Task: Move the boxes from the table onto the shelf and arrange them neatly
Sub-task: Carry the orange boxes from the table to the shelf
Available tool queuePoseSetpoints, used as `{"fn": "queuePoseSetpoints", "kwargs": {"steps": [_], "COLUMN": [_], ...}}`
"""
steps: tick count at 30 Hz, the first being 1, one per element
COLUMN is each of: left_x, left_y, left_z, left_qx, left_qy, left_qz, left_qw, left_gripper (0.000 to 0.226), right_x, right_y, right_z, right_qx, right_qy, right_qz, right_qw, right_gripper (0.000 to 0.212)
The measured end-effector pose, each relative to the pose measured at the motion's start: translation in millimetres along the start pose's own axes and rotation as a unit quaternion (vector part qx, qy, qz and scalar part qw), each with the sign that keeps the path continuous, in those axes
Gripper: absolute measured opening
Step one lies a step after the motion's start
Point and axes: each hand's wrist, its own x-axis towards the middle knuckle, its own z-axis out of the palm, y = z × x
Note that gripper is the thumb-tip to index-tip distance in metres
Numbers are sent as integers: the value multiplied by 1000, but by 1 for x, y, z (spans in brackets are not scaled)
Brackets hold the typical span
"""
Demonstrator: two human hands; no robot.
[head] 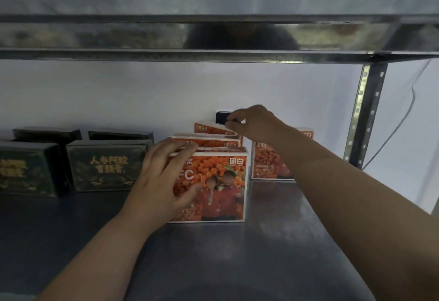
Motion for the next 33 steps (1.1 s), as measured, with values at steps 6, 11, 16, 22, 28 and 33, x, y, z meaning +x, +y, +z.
{"fn": "queuePoseSetpoints", "kwargs": {"steps": [6,11,16,22,28,33], "left_x": [-2,-1,0,-2,-4,-5], "left_y": [-2,-2,0,-3,-3,-1], "left_z": [-2,-4,-6,-7,-9,-12], "left_qx": [-10,-10,-15,-19,-18,-31], "left_qy": [-4,-6,0,13,10,12], "left_qz": [-3,0,3,-7,-26,-32], "left_qw": [1000,1000,1000,1000,999,999], "left_gripper": [71,69,67,67,63,61], "right_x": [38,43,44,33,-23,-65], "right_y": [-5,-2,-4,4,24,22], "right_z": [0,4,13,9,4,-1], "right_qx": [-12,51,69,6,-73,-111], "right_qy": [-120,-137,-120,-74,48,19], "right_qz": [20,-2,-22,-9,23,55], "right_qw": [992,989,990,997,996,992], "right_gripper": [29,30,19,32,36,49]}}
